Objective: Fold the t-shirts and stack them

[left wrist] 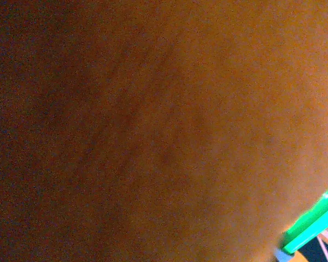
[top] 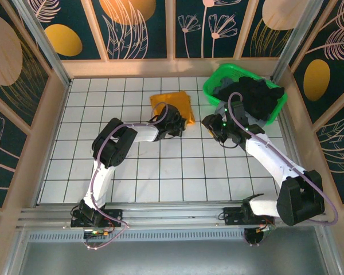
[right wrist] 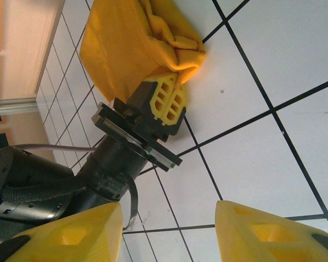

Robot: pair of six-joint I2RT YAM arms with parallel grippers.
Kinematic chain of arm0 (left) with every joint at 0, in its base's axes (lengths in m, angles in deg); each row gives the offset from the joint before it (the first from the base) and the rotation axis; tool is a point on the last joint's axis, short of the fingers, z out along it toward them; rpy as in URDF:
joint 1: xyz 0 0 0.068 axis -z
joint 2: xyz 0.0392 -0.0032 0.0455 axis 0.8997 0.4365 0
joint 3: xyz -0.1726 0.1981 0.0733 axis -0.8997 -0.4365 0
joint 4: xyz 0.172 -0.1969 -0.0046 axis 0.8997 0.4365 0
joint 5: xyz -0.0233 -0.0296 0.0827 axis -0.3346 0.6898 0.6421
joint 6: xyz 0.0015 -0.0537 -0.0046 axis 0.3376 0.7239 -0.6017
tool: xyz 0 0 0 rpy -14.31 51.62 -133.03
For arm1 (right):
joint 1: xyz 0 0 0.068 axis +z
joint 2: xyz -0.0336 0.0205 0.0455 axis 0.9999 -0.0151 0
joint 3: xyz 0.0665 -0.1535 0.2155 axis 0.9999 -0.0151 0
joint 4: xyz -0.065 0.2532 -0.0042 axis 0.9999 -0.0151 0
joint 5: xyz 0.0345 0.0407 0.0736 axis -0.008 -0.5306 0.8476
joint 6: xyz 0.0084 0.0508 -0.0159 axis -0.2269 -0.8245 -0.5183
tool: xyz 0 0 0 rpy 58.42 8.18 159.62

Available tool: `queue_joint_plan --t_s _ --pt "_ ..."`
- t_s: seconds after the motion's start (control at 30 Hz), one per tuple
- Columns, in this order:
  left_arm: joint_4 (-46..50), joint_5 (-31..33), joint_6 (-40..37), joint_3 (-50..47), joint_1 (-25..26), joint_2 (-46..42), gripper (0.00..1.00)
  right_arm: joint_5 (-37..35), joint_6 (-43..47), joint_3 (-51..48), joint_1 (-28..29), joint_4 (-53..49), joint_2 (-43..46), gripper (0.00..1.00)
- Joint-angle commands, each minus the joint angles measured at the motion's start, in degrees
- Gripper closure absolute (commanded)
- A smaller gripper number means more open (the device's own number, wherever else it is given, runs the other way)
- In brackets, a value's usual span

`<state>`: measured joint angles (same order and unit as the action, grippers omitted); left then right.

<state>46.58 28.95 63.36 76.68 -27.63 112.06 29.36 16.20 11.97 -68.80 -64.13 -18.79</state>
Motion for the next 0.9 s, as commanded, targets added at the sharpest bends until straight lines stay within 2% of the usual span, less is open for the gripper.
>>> queue_joint_plan --t_s 0.0,0.17,0.23,0.33,0.47,0.57,0.63,0.7,0.8,0.87 --pt "3.6 2.9 -0.2 -2.5 -4.9 2.0 1.00 0.0 -0.2 1.1 -0.4 -1.5 1.3 0.52" --pt "0.6 0.2 -9.3 -7.0 -13.0 -0.9 1.00 0.5 0.2 1.3 -0.3 -1.6 1.0 0.53" --pt "0.7 -3.4 -16.8 -7.6 -17.7 -1.3 1.00 1.0 0.4 1.3 -0.3 -1.3 0.7 0.53" --pt "4.9 -7.4 -28.7 -8.3 -25.1 -2.7 1.00 1.4 0.7 1.5 0.0 -1.0 0.0 0.53" --pt "10.2 -9.3 -43.7 -9.9 -35.2 -6.1 1.00 2.5 1.5 2.0 0.6 0.3 -1.1 0.54" --pt "15.5 -15.0 -56.7 -6.4 -42.2 -5.0 1.00 5.2 2.7 2.4 1.4 3.8 -2.5 0.54" --pt "23.5 -14.6 -64.6 -2.2 -45.7 -3.7 1.00 7.2 3.6 2.8 1.9 6.2 -3.5 0.54" --pt "26.0 -12.4 -67.9 -2.0 -48.6 -4.4 1.00 8.8 4.8 3.8 2.3 7.4 -4.7 0.54" --pt "23.2 -13.9 -69.7 -3.9 -52.3 -5.7 1.00 10.5 6.4 5.9 3.0 8.2 -6.7 0.54" --pt "25.0 -15.8 -74.1 -1.4 -53.1 -4.5 1.00 12.2 7.2 7.0 3.4 9.5 -7.8 0.54"
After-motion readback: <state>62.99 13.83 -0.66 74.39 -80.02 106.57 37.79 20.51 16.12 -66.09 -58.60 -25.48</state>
